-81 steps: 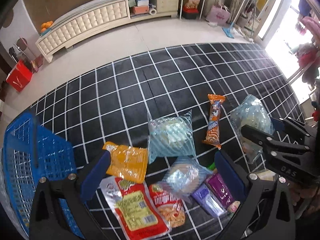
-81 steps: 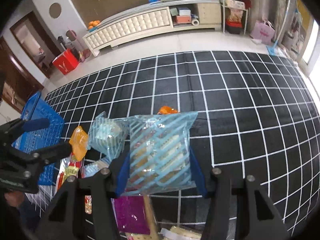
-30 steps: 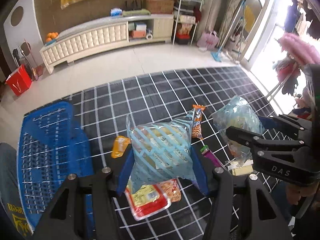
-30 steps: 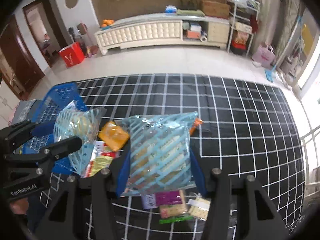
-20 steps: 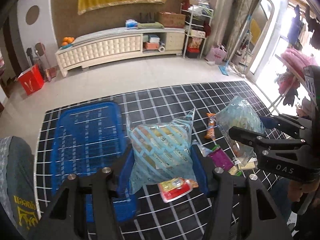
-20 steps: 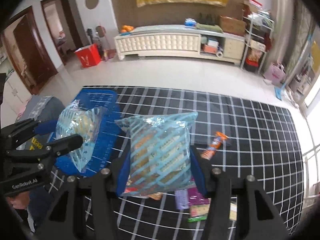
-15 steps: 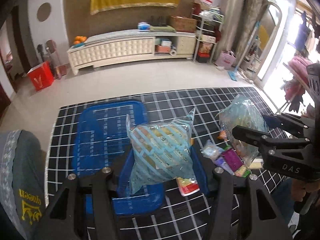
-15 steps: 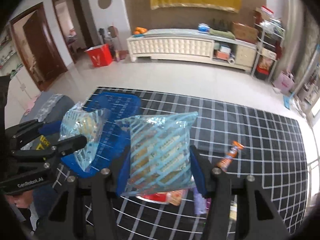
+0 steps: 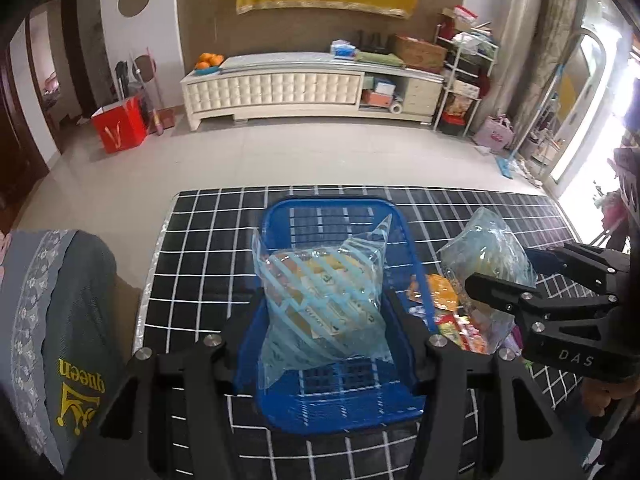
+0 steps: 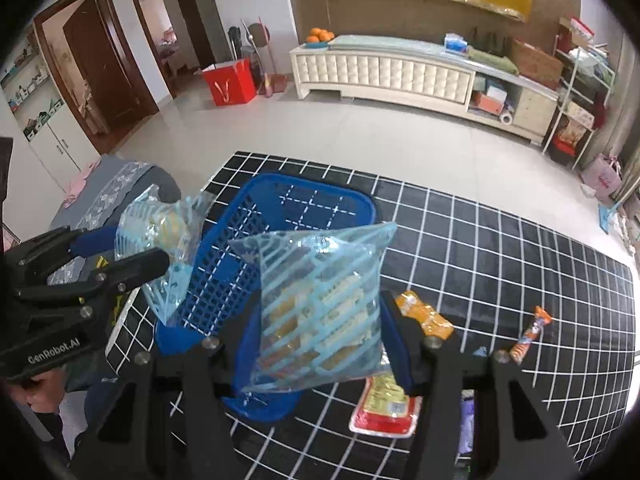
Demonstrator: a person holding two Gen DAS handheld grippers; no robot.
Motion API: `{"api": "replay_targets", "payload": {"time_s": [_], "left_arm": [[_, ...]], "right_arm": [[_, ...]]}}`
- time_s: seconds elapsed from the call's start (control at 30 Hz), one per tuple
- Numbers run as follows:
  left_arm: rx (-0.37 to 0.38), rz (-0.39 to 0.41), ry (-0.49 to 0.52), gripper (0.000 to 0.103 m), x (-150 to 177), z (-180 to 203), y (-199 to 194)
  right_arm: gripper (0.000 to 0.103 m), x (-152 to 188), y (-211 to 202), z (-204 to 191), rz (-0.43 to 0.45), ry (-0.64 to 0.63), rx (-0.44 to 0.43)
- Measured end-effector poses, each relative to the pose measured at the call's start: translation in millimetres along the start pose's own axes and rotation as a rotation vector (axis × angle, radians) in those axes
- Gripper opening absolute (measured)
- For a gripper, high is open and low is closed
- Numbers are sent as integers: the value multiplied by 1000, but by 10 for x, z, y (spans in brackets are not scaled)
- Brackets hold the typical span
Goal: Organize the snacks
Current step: 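Carry both bags over the blue basket and open both tools to drop them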
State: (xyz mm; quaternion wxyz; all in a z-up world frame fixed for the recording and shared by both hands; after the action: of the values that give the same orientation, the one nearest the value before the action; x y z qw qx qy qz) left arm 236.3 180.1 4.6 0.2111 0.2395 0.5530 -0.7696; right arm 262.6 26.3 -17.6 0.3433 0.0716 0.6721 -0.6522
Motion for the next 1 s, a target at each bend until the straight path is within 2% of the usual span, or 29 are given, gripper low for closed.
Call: {"api": "replay_targets", "payload": {"time_s": [0.33,0.43,0.53,0.6,0.73,0.93,1.0], "left_arm": [[-12,-50,-37,53,-262,-390,409],[-14,-64,-15,53,-339,-396,531],[-29,-78,8,53,-418,-386,663],[-31,-84,15,53,-469,-389,755],[-21,-96,6,53,-541,-430,921],[-23,-117,2,54,-570,-446,1063],[-26,-120,-13,56,-574,-478,1085]], "right_arm": [[60,-304,396,-116,-62,6,28],[59,-357,451,-122,-55,3,33],[58,-397,547,-120,-46,-16,83],[58,-417,612,-102,-61,-6,66],[58,-467,672,-92,-81,4,47],[58,-573,716,-109,-82,-17,79],[61,-601,727,-145,-75,-48,113]]}}
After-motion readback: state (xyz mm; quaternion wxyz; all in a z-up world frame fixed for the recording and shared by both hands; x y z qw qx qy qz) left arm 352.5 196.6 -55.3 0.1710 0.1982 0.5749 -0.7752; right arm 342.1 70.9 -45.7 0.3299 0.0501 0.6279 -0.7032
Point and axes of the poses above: each gripper's, at about its wrist camera, not at the fingertips, and y roughly the way its jaws point, z to its right, x to its underside, the point moved 1 cm from there along y, roughly the way its jaws point, and after that the axes turned 15 degrees about x, right-handed, at the moved point
